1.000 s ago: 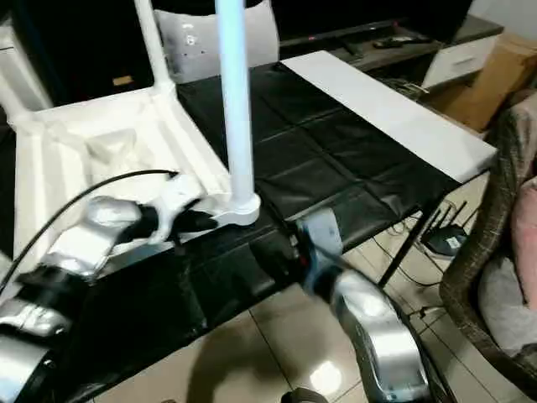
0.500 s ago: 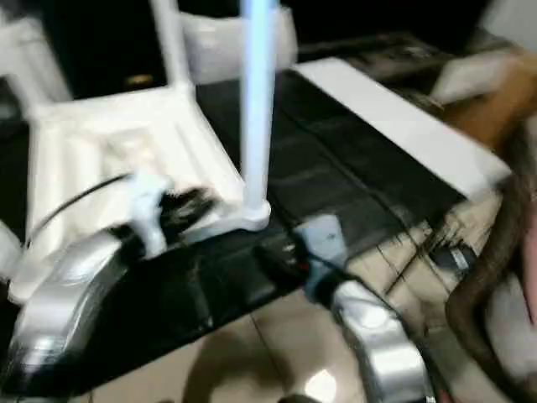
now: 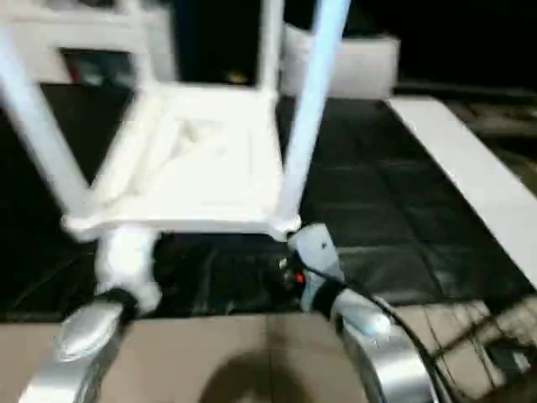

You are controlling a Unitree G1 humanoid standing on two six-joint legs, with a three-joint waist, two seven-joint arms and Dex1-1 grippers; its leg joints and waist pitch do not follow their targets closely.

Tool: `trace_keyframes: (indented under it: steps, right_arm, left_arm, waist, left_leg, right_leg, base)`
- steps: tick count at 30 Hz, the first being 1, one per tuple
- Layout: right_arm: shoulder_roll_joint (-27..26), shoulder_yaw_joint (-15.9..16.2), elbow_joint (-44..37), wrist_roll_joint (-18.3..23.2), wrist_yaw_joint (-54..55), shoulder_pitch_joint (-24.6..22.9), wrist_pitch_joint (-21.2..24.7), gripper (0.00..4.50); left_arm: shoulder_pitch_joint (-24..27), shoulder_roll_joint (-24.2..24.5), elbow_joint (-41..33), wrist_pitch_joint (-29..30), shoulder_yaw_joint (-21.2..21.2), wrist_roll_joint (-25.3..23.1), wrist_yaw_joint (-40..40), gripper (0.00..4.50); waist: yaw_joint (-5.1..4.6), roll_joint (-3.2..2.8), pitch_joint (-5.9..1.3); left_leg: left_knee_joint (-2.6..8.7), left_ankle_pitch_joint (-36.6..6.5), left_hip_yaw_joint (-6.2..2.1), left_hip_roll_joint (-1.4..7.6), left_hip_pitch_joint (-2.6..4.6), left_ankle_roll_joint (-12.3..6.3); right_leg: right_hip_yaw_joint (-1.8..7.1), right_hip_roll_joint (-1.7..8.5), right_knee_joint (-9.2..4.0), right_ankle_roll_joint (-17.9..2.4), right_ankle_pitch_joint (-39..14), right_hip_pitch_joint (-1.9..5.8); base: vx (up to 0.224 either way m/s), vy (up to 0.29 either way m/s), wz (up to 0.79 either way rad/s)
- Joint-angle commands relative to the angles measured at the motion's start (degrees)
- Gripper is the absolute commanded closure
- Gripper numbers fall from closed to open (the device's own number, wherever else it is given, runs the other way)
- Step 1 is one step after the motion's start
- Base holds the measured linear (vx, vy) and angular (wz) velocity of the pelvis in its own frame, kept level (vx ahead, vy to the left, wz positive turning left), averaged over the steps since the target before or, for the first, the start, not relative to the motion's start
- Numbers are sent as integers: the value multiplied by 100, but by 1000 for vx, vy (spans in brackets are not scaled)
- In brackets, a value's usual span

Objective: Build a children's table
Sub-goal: Rotate leg to tighten, then flip table

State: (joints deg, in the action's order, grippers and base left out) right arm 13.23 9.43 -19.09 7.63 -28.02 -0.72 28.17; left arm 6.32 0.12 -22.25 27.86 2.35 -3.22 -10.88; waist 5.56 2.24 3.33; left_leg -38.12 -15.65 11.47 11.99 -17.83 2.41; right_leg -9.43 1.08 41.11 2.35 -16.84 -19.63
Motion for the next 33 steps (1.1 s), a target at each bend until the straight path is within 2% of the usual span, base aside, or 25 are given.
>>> trace_keyframes:
  steps: [1,2,3,4,5,6,7,8,9,11,12,13,14,15,16,17,18,19,20,22,23,26,27,29,33]
  right_arm:
    - [-55,-45,93,89,17,98,-16,0]
    - [-106,-109,151,148,31,148,-45,0]
    - [-156,-150,271,198,10,231,-148,0]
    - [-152,-147,299,219,-28,249,-186,0]
    - [-153,-107,310,221,-57,271,-189,0]
    - [-153,-93,313,222,-67,278,-189,0]
    - [-144,-30,258,323,-205,295,-196,0]
    - [-174,2,248,362,-232,309,-179,0]
    - [-166,34,240,391,-281,297,-188,0]
    - [-120,121,280,328,-330,291,-257,0]
    - [-157,108,339,335,-292,291,-265,0]
    - [-186,94,375,342,-263,293,-265,0]
    - [-211,93,408,342,-240,301,-283,0]
    - [-259,123,516,310,-206,312,-379,0]
    - [-265,145,551,294,-207,311,-407,0]
    - [-272,177,601,271,-211,308,-444,0]
    - [-326,244,697,245,-209,325,-497,0]
    - [-328,250,703,242,-209,330,-499,0]
    - [-343,288,741,232,-210,360,-507,0]
    - [-377,332,786,258,-232,416,-520,0]
    - [-363,354,788,261,-256,435,-508,0]
    - [-366,370,832,281,-306,474,-530,0]
    - [-355,405,889,284,-361,516,-536,0]
    - [-354,431,902,309,-407,530,-534,0]
    - [-355,530,1022,369,-570,630,-591,0]
  left_arm:
    - [-41,-35,-135,42,205,-56,220,199]
    - [-121,-17,-129,59,305,15,243,199]
    - [-276,119,-38,39,419,-2,300,199]
    - [-356,157,-9,76,480,-41,406,199]
    - [-440,150,26,132,587,-6,487,199]
    - [-469,147,38,151,624,6,515,199]
    - [-661,196,115,253,767,-17,697,199]
    - [-743,259,204,230,819,-21,720,199]
    - [-807,279,291,180,870,-46,776,190]
    - [-971,307,478,117,944,37,748,190]
    - [-1084,349,592,73,954,52,714,190]
    - [-1144,377,652,50,956,57,690,175]
    - [-1181,406,701,33,960,70,671,175]
    - [-1333,501,878,-26,963,158,558,175]
    - [-1395,535,942,-30,967,183,526,175]
    - [-1487,582,1035,-34,971,217,483,175]
    - [-1666,709,1263,8,1017,188,493,175]
    - [-1685,723,1288,3,1020,192,486,175]
    - [-1812,822,1456,-13,1040,196,458,175]
    - [-2051,1007,1779,-14,1090,107,525,175]
    - [-2142,1029,1884,14,1144,85,608,175]
    - [-2291,1057,2100,-58,1190,114,612,175]
    - [-2415,1060,2295,-132,1213,192,594,175]
    - [-2485,1045,2398,-169,1224,271,558,175]
    - [-2714,1106,2791,-402,1192,458,374,175]
  waist:
    - [59,519,-79]
    - [321,458,-150]
    - [258,403,-90]
    - [315,300,-164]
    - [289,255,-213]
    - [206,238,-185]
    - [107,148,-225]
    - [22,124,-256]
    - [-16,91,-262]
    - [-196,60,-256]
    - [-245,117,-255]
    - [-313,72,-273]
    - [-380,120,-284]
    - [-400,125,-277]
    - [-422,183,-280]
    - [-445,170,-294]
    - [-447,194,-285]
    - [-442,190,-284]
    - [-445,241,-286]
    - [-433,231,-289]
    - [-425,292,-299]
    - [-382,274,-298]
    - [-363,315,-290]
    - [-346,296,-290]
    - [-330,320,-264]
  left_leg:
    - [165,-1795,193,401,100,-470]
    - [-367,-1344,9,-58,-65,-113]
    - [-474,-303,-362,-70,-317,-302]
    - [-117,159,-507,-54,-368,-124]
    - [53,208,-522,-15,-322,0]
    - [295,-224,-476,68,-125,90]
    - [433,-499,-477,118,-69,137]
    - [573,-571,-516,151,-116,109]
    - [633,-633,-534,177,-113,104]
    - [772,-946,-554,218,-117,155]
    - [788,-1026,-557,233,-120,163]
    - [806,-1023,-556,207,-146,186]
    - [805,-940,-553,210,-176,199]
    - [810,-924,-548,208,-187,193]
    - [803,-928,-532,199,-177,174]
    - [778,-925,-513,168,-195,176]
    - [783,-768,-507,171,-232,143]
    - [773,-761,-490,166,-209,134]
    - [758,-735,-474,162,-197,101]
    - [753,-724,-469,154,-193,83]
    - [746,-546,-463,180,-205,43]
    - [737,-327,-447,182,-198,-24]
    - [736,-326,-436,186,-197,-51]
    - [732,-376,-424,192,-175,-44]
    - [774,-779,-439,202,-175,55]
  right_leg:
    - [1562,875,-318,245,-1142,-596]
    - [2137,1091,-1011,930,-2058,-308]
    - [2095,1079,-1013,1322,-3370,-326]
    - [1865,892,-888,1060,-3401,-191]
    - [1707,762,-771,853,-2823,-196]
    - [1404,511,-712,343,-1978,-338]
    - [1290,496,-674,-265,-1176,-263]
    - [1201,513,-704,-642,-688,-129]
    - [1182,539,-732,-789,-512,-103]
    - [1109,585,-849,-1096,-304,-42]
    - [1103,609,-875,-1156,-330,-18]
    - [1098,634,-901,-1211,-332,8]
    - [1098,658,-914,-1241,-191,27]
    - [1099,670,-928,-1250,-188,23]
    - [1097,677,-948,-1253,-238,10]
    - [1120,699,-963,-1231,-352,6]
    - [1122,712,-956,-1234,-241,17]
    - [1122,708,-967,-1237,-221,-12]
    - [1123,707,-976,-1236,-200,-22]
    - [1129,721,-974,-1229,-263,-23]
    - [1126,744,-959,-1267,-99,4]
    - [1120,746,-934,-1337,129,3]
    - [1116,755,-934,-1377,73,2]
    - [1115,764,-950,-1387,-15,-13]
    - [1092,776,-1006,-1325,-541,-34]
  base:
    - [113,-34,40]
    - [66,-121,38]
    - [66,-121,38]
    - [5,-85,6]
    - [-52,15,14]
    - [-52,15,14]
    - [-67,44,23]
    - [-51,81,9]
    - [-51,81,9]
    - [-29,108,0]
    - [-28,112,0]
    - [-20,107,-1]
    - [-12,88,-3]
    - [-12,88,-3]
    - [-12,65,-1]
    - [0,0,0]
    - [0,0,0]
    - [0,0,0]
    - [0,0,0]
    - [0,0,0]
    - [0,0,0]
    - [0,0,0]
    - [0,0,0]
    - [0,0,0]
    - [0,0,0]
